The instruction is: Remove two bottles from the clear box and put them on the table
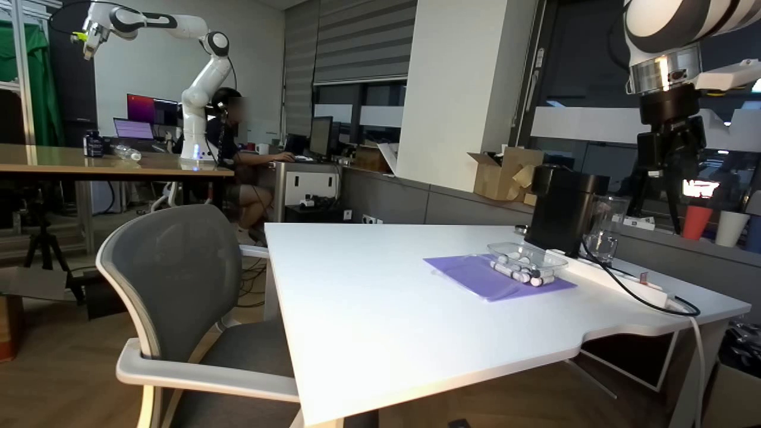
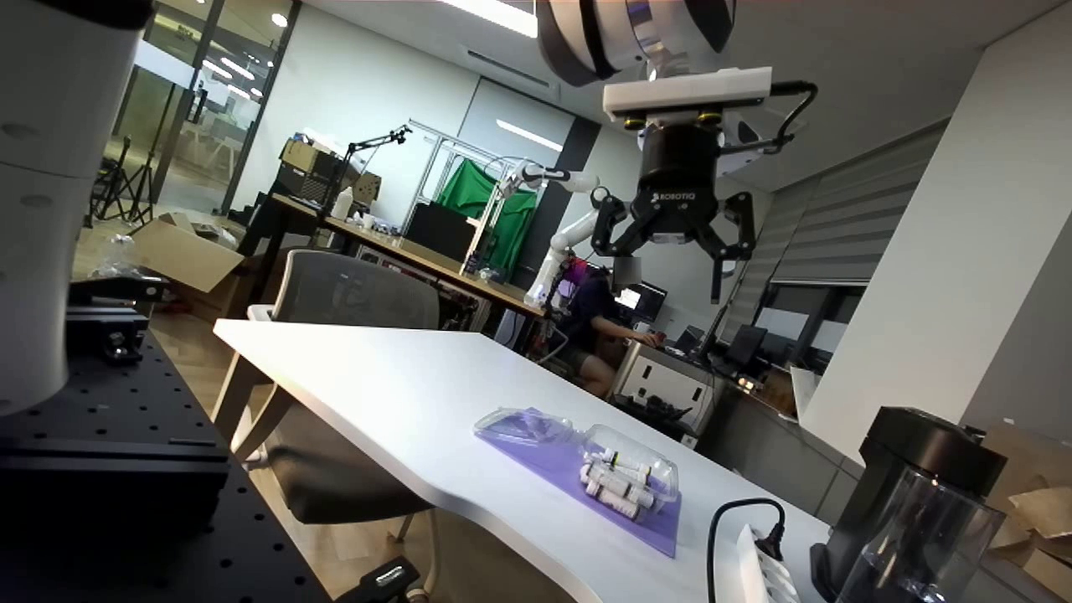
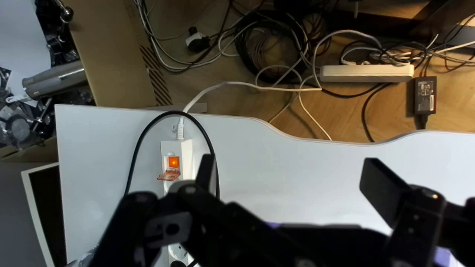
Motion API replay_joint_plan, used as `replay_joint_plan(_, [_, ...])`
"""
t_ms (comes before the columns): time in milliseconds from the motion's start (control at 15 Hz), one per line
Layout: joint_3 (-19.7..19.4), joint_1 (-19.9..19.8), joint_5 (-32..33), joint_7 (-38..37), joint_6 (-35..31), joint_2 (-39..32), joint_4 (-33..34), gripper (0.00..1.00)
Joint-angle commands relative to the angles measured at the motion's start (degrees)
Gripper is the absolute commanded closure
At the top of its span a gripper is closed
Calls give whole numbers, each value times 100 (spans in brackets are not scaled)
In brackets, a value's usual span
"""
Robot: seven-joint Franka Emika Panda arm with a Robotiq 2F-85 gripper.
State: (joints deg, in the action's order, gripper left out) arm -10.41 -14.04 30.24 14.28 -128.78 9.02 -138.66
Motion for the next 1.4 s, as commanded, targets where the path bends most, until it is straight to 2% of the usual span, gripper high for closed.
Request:
replay_joint_plan(0, [-50,54,5,-4,14,3,5,0])
replay_joint_plan(467, [-60,37,93,-4,-105,-11,15,0])
replay_joint_plan(667, [-47,-41,1201,108,-473,-239,202,0])
replay_joint_plan(800, [-137,-39,1718,421,-685,-481,415,0])
replay_joint_plan(1000, [-295,-38,2173,1145,-1050,-889,790,0])
replay_joint_plan(1133, [-382,-54,2081,1959,-1282,-1210,1109,0])
replay_joint_plan(1333, [-388,-139,1569,3370,-1633,-1698,1538,0])
